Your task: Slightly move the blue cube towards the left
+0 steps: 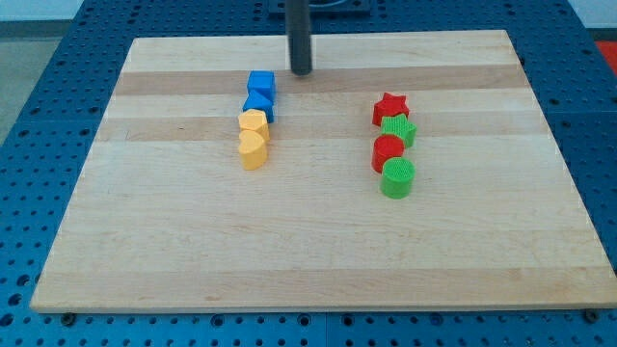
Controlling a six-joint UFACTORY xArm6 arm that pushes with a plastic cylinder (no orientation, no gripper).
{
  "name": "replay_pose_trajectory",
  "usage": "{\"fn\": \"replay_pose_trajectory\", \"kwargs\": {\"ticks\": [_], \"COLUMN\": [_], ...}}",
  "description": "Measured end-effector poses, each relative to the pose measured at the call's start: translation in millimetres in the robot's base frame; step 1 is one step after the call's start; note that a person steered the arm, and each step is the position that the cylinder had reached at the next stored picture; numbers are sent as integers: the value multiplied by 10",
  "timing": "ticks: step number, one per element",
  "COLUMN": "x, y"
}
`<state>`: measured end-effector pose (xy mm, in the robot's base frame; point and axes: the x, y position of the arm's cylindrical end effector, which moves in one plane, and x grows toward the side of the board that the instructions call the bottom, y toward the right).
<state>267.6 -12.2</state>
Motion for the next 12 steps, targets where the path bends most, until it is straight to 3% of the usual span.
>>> {"fn": "replay_pose_trajectory", "kwargs": {"ticks": [4, 9, 10, 12], "x": [-17, -212, -147, 368], "y": [173, -83, -123, -176]}}
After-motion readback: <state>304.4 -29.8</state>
